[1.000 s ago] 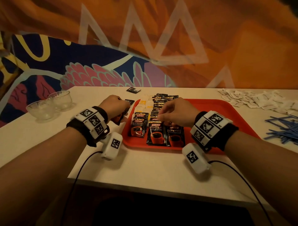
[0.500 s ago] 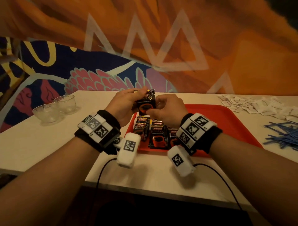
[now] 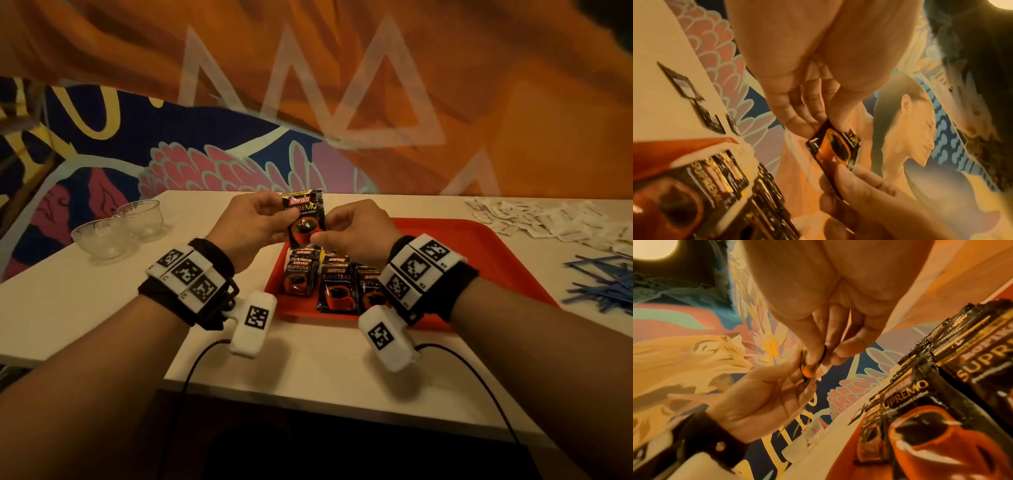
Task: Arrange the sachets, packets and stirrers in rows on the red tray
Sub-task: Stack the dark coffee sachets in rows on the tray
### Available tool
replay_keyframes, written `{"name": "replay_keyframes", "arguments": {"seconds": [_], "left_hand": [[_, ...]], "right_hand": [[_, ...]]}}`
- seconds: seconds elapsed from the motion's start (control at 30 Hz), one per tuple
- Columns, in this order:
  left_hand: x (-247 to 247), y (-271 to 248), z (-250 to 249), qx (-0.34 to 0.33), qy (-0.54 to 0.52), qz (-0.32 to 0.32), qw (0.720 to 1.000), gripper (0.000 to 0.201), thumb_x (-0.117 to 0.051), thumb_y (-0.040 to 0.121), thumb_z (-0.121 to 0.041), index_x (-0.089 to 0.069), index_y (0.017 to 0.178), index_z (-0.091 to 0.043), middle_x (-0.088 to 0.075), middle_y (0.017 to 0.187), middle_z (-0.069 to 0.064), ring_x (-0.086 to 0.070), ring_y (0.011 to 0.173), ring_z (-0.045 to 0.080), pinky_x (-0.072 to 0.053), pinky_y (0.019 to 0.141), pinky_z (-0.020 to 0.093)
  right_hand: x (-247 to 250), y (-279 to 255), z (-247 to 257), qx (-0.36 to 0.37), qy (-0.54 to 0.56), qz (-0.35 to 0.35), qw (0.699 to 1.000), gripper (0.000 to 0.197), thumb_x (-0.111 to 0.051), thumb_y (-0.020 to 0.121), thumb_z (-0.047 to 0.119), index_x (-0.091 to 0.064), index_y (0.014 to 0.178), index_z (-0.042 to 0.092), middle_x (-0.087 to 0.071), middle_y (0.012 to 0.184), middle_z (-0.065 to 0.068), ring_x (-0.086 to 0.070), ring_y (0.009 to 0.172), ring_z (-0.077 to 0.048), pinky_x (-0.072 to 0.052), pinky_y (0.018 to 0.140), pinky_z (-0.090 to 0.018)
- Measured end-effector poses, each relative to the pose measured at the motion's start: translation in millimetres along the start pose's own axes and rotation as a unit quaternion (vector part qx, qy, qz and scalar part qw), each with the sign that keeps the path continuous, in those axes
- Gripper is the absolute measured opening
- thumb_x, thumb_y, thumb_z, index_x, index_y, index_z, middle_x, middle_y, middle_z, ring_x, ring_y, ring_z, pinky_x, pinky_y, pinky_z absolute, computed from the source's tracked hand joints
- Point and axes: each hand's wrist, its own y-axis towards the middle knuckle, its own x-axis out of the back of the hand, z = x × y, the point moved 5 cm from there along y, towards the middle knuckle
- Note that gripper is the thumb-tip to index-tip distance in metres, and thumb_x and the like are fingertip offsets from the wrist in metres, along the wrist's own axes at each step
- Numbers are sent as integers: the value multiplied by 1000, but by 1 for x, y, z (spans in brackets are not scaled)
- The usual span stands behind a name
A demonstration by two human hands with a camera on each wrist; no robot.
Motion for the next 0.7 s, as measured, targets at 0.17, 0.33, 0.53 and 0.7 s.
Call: {"name": "replay_keyframes", "arguments": {"seconds": [0.17, 0.33, 0.53, 0.7], "left_hand": [[19, 6, 17, 74, 156, 3, 985, 6, -71, 86, -1, -65, 88, -3, -69, 96, 20, -69, 82, 27, -61, 66, 26], [18, 10, 41, 140, 316, 46, 937, 16, -80, 82, -11, -64, 85, -9, -71, 80, 13, -65, 67, 18, -56, 63, 28], [6, 18, 52, 168, 401, 71, 898, 21, -82, 81, -17, -64, 89, -9, -74, 78, 11, -68, 62, 16, -59, 67, 29], [1, 18, 45, 135, 508, 65, 848, 32, -82, 81, -33, -59, 99, -19, -66, 80, -1, -64, 62, 9, -44, 50, 19]], "right_hand": [[3, 0, -5, 1, -99, 25, 995, 9, -77, 83, 31, -73, 86, 23, -64, 79, 13, -62, 84, -5, -44, 71, -20], [6, -3, -15, -3, -116, 42, 992, 11, -76, 85, 29, -74, 90, 19, -65, 80, 12, -60, 79, -4, -47, 66, -19], [4, -4, -22, -7, -133, 58, 989, 8, -76, 85, 28, -73, 85, 21, -66, 79, 11, -59, 76, -1, -47, 65, -16], [7, -5, -24, -5, -136, 58, 989, 9, -77, 84, 31, -73, 83, 22, -65, 77, 13, -57, 72, 3, -44, 62, -15]]}}
